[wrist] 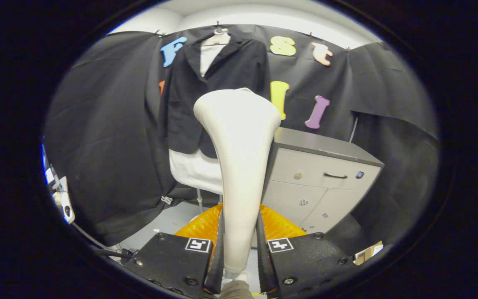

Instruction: Iron the clothes twice with a garment steamer, once on the left side and once on the right side.

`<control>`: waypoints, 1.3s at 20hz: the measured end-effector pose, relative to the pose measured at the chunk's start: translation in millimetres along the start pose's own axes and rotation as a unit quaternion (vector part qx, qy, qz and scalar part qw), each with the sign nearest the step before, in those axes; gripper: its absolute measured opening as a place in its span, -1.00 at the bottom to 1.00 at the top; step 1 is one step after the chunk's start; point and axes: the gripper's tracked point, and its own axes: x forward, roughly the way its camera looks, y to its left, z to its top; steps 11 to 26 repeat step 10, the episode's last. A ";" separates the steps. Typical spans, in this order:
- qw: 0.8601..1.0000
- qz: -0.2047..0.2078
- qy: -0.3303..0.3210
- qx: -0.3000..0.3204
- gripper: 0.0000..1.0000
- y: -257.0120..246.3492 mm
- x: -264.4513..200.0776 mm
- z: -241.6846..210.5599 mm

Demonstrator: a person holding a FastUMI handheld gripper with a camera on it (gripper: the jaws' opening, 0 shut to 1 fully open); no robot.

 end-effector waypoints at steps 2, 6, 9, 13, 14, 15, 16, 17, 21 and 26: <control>1.000 -0.026 0.001 0.016 -0.27 -33.1 -14.2 -5.1; 0.997 -0.069 0.002 0.047 -0.27 -92.2 -45.0 -14.7; 0.995 -0.080 -0.008 0.061 -0.27 -127.2 -63.1 -15.2; 0.995 -0.081 -0.016 0.063 -0.27 -137.4 -71.7 -14.1; 0.995 -0.081 -0.016 0.063 -0.27 -137.4 -71.7 -14.1; 0.995 -0.081 -0.016 0.063 -0.27 -137.4 -71.7 -14.1; 0.995 -0.081 -0.016 0.063 -0.27 -137.4 -71.7 -14.1; 0.995 -0.081 -0.016 0.063 -0.27 -137.4 -71.7 -14.1; 0.995 -0.081 -0.016 0.063 -0.27 -137.4 -71.7 -14.1; 0.995 -0.081 -0.016 0.063 -0.27 -137.4 -71.7 -14.1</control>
